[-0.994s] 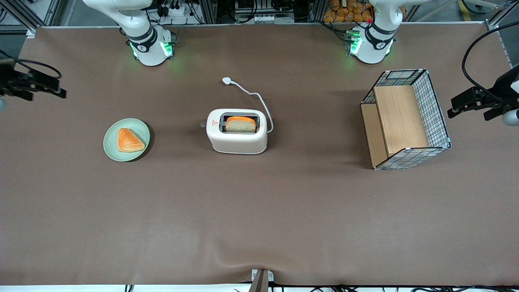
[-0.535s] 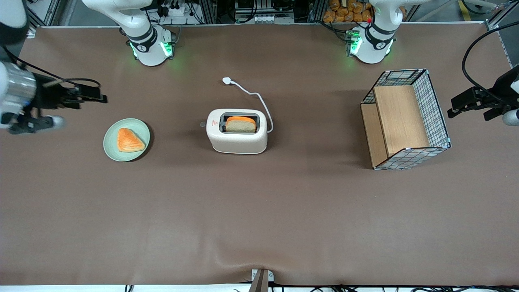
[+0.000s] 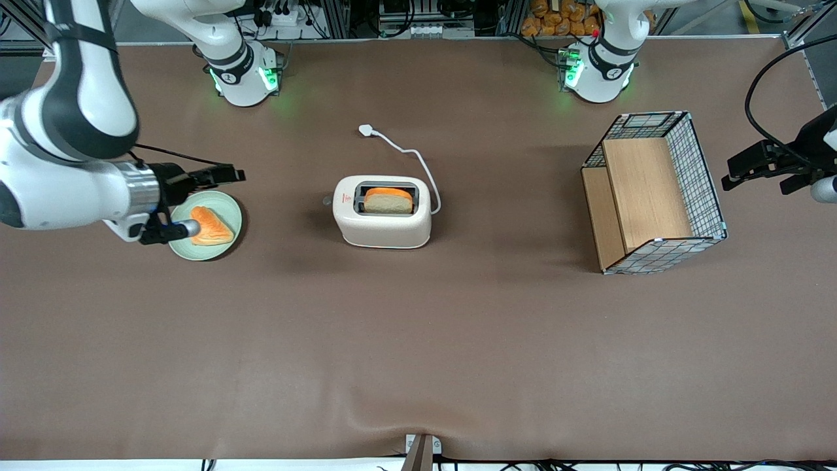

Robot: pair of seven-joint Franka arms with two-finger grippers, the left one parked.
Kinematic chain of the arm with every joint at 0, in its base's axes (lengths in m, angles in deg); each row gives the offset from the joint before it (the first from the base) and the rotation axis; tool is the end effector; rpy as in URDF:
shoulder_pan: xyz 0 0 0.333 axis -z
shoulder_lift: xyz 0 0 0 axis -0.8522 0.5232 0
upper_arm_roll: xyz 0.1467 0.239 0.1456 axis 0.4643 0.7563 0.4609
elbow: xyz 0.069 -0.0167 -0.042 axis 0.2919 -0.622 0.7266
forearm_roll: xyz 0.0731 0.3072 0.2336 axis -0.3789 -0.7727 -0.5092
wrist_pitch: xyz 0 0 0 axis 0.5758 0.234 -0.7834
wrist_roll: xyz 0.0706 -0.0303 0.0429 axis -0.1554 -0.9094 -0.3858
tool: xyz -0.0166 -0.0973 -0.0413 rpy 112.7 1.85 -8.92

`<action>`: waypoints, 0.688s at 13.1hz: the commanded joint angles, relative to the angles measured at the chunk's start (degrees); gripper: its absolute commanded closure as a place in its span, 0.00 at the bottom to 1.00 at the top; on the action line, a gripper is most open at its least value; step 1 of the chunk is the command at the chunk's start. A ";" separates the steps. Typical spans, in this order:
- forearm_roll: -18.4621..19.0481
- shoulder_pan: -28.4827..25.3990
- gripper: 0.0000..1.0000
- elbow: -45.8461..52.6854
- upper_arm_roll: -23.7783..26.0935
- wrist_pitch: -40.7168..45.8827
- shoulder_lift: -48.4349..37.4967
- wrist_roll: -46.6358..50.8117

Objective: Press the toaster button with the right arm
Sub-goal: 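Move the right gripper over the plate to the toaster's grey lever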

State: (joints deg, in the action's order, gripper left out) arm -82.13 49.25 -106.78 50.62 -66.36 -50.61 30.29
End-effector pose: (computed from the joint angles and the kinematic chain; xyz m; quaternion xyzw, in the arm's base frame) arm 0.5523 0.0995 0.4239 -0.9441 -0.0381 0.2546 0.2061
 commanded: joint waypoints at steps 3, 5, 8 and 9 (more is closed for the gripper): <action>-6.63 -3.97 0.65 -8.42 -0.41 -7.58 -1.48 0.78; -7.95 -7.13 1.00 -10.80 -0.41 -10.40 -1.48 0.78; -9.00 -9.16 1.00 -12.13 -0.41 -14.45 -0.96 0.86; -9.53 -9.86 1.00 -12.13 -0.41 -15.24 -0.52 0.78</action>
State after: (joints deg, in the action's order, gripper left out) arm -89.49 40.51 -117.66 50.69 -79.83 -50.59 30.77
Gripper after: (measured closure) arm 0.991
